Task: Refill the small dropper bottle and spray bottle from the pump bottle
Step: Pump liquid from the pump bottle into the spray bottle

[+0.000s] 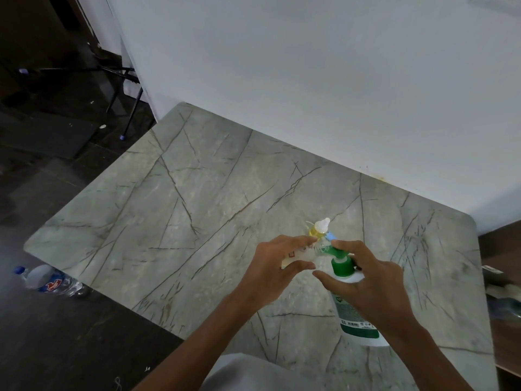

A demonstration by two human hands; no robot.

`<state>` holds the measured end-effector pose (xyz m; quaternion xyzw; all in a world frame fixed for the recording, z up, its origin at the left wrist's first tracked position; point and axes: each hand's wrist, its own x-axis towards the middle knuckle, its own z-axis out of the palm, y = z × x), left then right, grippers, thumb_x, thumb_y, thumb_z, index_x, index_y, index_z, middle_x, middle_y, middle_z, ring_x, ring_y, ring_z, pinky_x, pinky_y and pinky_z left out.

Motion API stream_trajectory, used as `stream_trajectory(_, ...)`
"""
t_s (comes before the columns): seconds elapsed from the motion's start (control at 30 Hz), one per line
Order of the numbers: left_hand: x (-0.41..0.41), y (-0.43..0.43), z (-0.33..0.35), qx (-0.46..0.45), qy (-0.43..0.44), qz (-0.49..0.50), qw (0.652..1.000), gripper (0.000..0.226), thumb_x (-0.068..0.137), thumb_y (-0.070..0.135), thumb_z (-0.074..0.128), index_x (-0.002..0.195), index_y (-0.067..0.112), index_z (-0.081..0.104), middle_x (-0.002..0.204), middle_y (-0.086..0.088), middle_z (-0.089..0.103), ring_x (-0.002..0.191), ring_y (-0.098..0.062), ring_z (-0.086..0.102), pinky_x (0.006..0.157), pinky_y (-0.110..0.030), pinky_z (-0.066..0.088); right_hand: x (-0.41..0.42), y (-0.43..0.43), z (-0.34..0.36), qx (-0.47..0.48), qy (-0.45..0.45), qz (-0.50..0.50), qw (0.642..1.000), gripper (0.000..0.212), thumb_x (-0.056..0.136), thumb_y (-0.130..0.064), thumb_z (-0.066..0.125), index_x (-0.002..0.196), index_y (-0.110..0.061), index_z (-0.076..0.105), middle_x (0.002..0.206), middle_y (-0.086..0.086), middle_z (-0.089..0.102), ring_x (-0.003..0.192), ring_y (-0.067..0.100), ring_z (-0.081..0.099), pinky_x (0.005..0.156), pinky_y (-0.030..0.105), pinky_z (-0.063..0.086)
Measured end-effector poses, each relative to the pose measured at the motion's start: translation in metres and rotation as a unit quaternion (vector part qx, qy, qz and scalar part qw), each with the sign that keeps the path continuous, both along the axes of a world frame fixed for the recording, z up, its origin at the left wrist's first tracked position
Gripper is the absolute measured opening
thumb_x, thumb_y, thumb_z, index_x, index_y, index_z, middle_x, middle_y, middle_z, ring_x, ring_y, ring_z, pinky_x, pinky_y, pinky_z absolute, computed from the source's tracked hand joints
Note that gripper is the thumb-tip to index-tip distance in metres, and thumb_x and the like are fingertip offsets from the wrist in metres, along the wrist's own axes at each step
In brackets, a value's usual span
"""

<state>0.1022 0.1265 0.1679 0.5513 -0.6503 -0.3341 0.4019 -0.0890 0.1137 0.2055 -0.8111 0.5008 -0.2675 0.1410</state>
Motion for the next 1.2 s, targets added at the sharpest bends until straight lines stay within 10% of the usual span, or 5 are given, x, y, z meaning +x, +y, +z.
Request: stream_trajectory(1.2,0.0003,-0.0038,0.0039,-0.004,0.025,-0.001,1.000,0.047,0.078,0.024,0.079,0.123,0.019,0.065,0.115,0.001,0.070,0.098,-0.007,0.065,0.081,-0.004,0.046,-0.0026,0.0019,-0.0038,0.034,0.037,-0.022,0.998,0.071,0.063,-0.067,0.063,0.123,-0.037,0.039,0.093,-0.003,0.072,0.067,-0.001,0.054,0.065,0.003,0.036)
